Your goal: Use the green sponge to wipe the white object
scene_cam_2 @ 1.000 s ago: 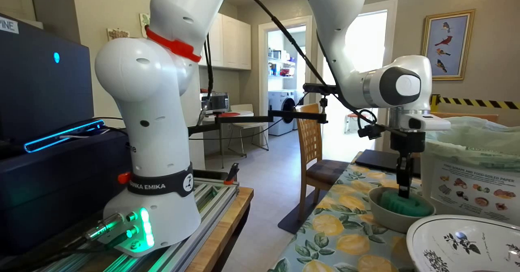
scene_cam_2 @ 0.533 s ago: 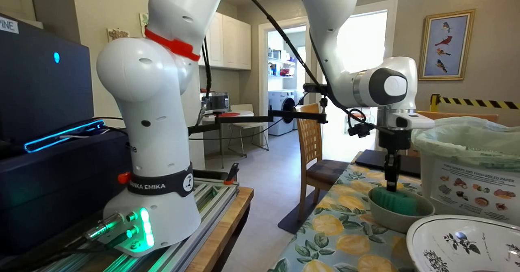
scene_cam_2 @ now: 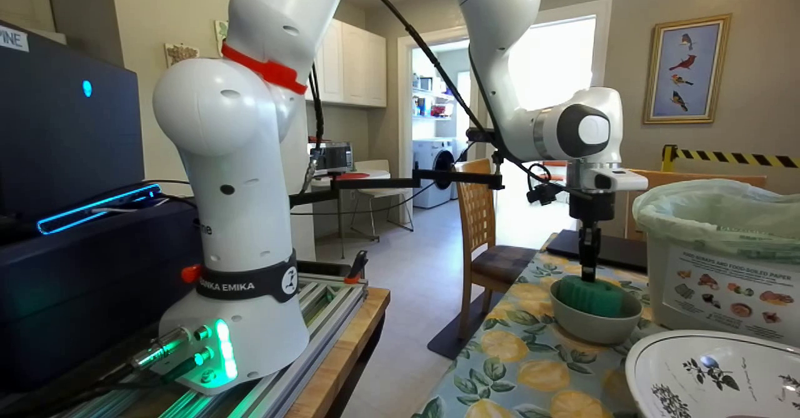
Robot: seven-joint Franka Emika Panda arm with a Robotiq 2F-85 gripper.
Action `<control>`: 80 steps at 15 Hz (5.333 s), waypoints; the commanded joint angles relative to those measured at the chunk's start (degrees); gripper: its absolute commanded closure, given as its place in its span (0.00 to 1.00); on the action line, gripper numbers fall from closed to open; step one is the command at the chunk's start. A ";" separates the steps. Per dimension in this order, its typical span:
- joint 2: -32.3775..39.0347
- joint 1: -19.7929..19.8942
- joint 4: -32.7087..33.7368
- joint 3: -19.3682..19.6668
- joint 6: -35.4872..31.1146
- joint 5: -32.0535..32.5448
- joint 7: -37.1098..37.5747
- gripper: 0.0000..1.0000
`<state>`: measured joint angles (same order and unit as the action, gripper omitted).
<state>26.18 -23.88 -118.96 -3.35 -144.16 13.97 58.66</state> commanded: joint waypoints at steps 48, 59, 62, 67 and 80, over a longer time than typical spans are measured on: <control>-6.06 4.45 -1.24 1.64 1.70 -1.42 -3.06 0.98; -16.10 12.07 -3.29 1.93 10.98 -2.79 -11.33 0.98; -17.99 14.67 -4.76 2.75 12.97 -2.79 -12.26 0.98; -19.74 18.39 -6.52 4.09 13.68 -2.57 -12.46 0.98; -18.13 22.42 -6.01 6.97 13.13 -2.83 -11.24 0.98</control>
<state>7.87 -3.69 -124.56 2.11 -130.53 12.64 48.25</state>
